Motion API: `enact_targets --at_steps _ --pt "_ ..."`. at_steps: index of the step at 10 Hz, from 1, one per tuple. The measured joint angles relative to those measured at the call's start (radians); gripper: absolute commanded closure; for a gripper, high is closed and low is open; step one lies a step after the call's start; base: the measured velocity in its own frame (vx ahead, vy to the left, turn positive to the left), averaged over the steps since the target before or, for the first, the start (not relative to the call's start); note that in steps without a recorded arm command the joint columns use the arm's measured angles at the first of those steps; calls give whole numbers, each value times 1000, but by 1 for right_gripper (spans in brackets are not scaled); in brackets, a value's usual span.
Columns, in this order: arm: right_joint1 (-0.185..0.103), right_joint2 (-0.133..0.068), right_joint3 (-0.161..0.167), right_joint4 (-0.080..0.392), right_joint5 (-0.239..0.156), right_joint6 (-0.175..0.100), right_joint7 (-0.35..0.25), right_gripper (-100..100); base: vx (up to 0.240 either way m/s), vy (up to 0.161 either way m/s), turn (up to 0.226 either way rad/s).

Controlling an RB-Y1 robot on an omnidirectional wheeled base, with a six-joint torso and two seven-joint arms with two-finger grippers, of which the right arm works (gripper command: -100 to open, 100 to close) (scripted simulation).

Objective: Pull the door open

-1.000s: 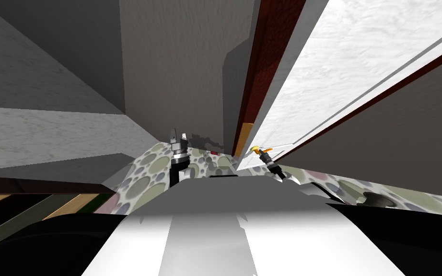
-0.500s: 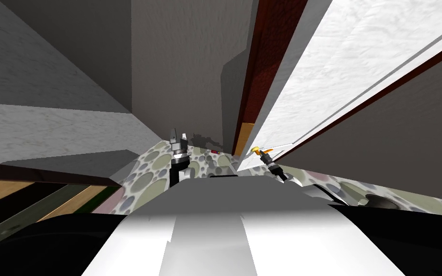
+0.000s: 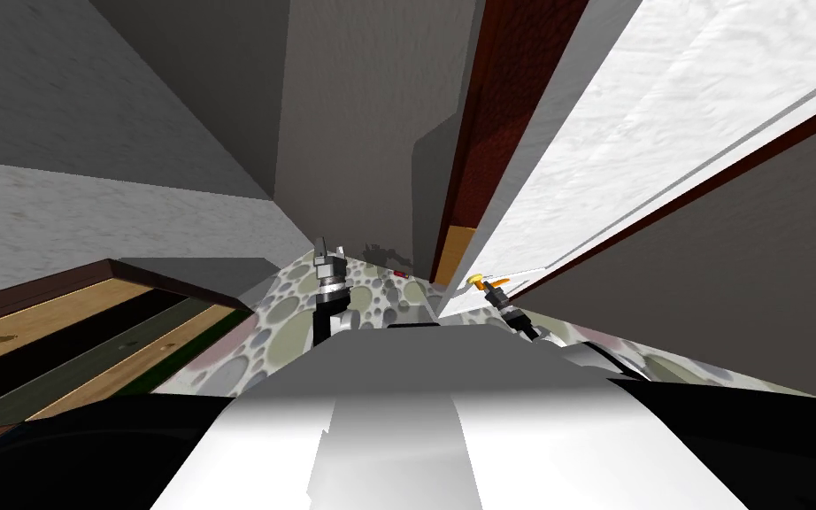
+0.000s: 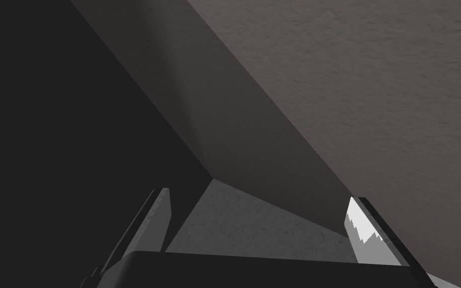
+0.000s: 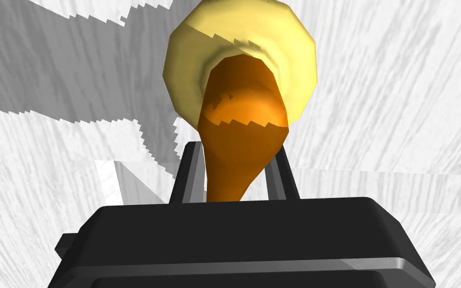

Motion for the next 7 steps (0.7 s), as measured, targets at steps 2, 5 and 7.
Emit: enact_targets --at_steps 2,5,7 --pt "41 -4 -2 -63 -3 22 2 100 -37 -23 -21" --pt "39 -6 -4 -50 -5 14 0 100 -181 -96 207" --pt "39 -6 -2 -43 -4 4 -1 100 -194 -137 199"
